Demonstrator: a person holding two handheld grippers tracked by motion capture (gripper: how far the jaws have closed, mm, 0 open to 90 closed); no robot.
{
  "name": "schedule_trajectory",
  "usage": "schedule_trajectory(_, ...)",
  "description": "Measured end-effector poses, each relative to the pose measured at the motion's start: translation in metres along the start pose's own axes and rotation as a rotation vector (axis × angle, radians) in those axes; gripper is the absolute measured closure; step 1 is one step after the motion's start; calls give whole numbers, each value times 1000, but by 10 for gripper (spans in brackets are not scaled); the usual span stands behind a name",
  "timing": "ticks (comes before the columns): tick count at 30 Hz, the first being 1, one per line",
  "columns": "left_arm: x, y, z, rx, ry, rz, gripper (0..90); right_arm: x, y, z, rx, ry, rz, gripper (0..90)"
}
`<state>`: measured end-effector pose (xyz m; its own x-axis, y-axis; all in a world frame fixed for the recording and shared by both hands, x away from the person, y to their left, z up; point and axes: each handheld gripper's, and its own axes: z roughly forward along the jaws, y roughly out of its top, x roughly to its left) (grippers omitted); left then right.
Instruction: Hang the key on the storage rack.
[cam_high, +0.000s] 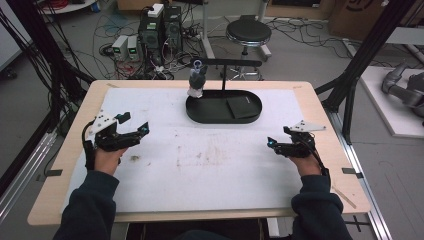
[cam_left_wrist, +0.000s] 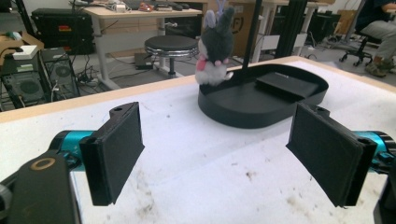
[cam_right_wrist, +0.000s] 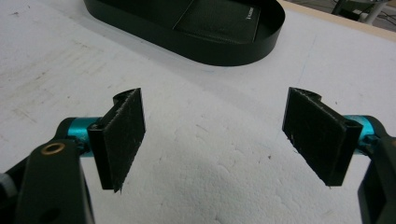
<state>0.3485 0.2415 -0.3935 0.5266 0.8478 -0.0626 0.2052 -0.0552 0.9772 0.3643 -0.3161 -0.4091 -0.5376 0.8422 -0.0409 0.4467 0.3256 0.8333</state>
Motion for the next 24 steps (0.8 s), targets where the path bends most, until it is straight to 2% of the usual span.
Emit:
schedule_trajectory(6,-2,-7,0,21,-3,4,175,1,0,0,3,-13,-5,217)
schedule_trajectory(11,-3,-14,0,43,2,-7,175,0,0,-1,-4,-14,1,217)
schedule_trajectory(17,-2,-15,-3,34,13,-13,175,2,1,-1,-6,-21,-6,217)
schedule_trajectory(24,1,-19,-4,48,23,-36,175,3,1,1,2,-20,-23,217)
